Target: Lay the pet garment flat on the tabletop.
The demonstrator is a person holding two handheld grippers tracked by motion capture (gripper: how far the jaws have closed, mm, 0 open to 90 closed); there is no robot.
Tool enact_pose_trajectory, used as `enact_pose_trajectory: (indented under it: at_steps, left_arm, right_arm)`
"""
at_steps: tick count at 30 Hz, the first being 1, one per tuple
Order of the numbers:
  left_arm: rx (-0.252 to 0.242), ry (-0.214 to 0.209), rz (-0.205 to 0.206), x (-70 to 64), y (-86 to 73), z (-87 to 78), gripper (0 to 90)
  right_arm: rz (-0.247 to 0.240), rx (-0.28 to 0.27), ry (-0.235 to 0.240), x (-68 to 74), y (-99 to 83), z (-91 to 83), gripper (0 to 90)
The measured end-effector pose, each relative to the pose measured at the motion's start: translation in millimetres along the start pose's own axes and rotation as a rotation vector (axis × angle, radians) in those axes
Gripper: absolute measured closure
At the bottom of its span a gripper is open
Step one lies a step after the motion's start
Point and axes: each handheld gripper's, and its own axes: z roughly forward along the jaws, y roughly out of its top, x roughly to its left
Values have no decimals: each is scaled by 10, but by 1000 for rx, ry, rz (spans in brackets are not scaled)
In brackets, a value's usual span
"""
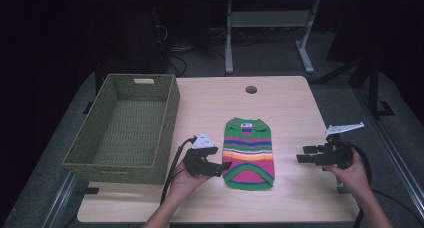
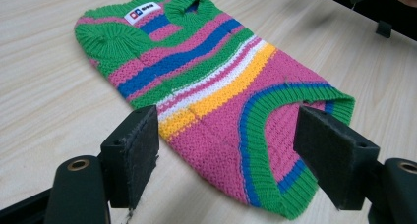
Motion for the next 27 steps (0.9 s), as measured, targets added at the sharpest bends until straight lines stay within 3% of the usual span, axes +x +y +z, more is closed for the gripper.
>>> enact_pose_trajectory:
  at_steps: [27]
  left_arm:
    - [16, -9, 16, -91, -165, -153, 248]
  right_arm:
    - [7, -24, -30, 56, -399, -142, 327]
